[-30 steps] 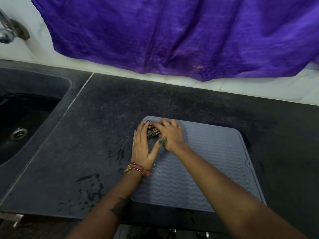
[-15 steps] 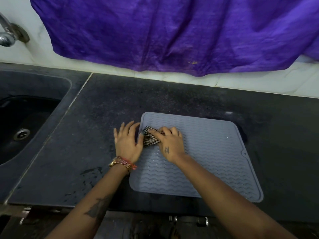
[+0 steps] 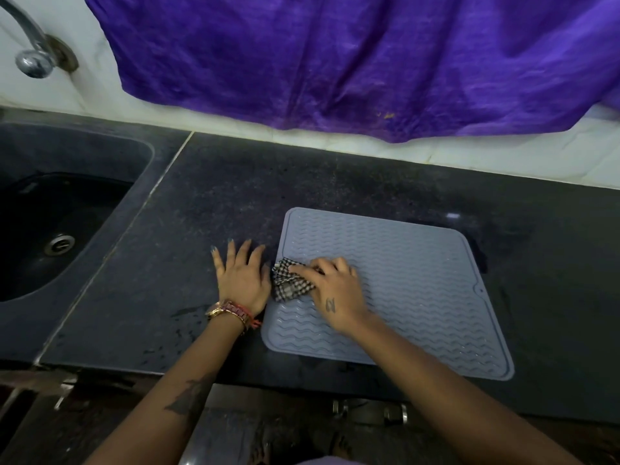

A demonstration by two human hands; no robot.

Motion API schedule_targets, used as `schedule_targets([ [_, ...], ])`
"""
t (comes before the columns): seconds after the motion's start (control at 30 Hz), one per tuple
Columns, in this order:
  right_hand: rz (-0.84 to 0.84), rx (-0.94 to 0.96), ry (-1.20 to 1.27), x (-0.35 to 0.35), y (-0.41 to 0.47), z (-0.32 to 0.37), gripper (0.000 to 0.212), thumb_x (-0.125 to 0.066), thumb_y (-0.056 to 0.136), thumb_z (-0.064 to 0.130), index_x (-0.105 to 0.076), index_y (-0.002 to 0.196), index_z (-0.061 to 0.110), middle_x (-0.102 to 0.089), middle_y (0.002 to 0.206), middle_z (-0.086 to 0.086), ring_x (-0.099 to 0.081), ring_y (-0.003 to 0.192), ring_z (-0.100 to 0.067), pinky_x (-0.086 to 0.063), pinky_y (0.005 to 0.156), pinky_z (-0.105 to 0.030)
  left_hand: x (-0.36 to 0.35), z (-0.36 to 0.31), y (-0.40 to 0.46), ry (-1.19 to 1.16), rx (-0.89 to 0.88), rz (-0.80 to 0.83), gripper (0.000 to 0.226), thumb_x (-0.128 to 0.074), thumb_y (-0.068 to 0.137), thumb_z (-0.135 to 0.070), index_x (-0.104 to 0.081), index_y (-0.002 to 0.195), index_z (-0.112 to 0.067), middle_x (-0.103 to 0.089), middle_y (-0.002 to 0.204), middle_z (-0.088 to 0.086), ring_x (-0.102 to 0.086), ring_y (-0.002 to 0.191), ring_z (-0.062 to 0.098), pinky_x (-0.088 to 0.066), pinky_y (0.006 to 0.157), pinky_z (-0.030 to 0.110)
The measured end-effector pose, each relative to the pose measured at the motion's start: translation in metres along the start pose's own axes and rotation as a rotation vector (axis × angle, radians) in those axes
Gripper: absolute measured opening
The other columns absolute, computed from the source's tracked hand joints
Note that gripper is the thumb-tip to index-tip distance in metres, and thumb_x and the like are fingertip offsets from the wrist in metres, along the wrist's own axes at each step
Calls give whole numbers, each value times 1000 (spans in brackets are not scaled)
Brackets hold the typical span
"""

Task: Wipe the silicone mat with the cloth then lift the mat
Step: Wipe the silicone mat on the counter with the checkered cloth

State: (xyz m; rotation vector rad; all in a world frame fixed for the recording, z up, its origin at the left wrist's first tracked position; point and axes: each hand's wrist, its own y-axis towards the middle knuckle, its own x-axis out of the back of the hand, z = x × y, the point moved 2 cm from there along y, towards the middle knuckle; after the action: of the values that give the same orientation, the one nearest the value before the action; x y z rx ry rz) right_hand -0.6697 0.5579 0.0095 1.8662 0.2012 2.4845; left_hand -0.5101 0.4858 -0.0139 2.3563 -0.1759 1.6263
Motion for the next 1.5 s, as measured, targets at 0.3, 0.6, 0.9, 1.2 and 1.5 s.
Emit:
schedule_targets([
  [0.3, -84, 56, 26, 0, -45, 22, 46, -58, 82, 14, -59, 121, 38, -62, 107, 3, -53, 91, -25, -46, 78, -39, 0, 9, -3, -43, -53, 12, 46, -41, 96, -36, -41, 138, -19, -34, 149, 6, -14, 144, 28, 12, 114, 44],
  [0.6, -136, 192, 34, 5, -72, 31, 38, -62, 82, 17, -64, 115, 37, -65, 103, 6, -57, 84, -22, -49, 70, -34, 0, 5, 1, -8, -147, 40, 64, -26, 84, -50, -41, 138, -18, -36, 148, 7, -15, 143, 30, 10, 115, 45],
  [0.9, -113, 213, 131, 12, -85, 30, 33, -53, 88, 20, -63, 115, 37, -64, 104, 6, -54, 87, -21, -47, 70, -37, -6, -2, 3, 18, -175, 71, 67, -23, 85, -53, -41, 138, -18, -36, 148, 7, -15, 143, 30, 8, 115, 46],
  [1.2, -137, 203, 113, 19, -118, -4, 32, -47, 93, 23, -61, 118, 37, -63, 108, 8, -50, 91, -15, -46, 74, -35, -12, -27, 1, -8, -197, 84, 68, -22, 85, -51, -34, 142, -17, -31, 151, 10, -14, 143, 32, 10, 114, 44],
  [1.5, -191, 127, 73, 21, -136, -26, 32, -45, 92, 22, -61, 118, 32, -63, 109, 6, -48, 92, -16, -48, 74, -34, -22, -48, 0, -32, -239, 109, 64, -23, 89, -49, -31, 144, -17, -25, 154, 8, -10, 144, 28, 8, 116, 42],
])
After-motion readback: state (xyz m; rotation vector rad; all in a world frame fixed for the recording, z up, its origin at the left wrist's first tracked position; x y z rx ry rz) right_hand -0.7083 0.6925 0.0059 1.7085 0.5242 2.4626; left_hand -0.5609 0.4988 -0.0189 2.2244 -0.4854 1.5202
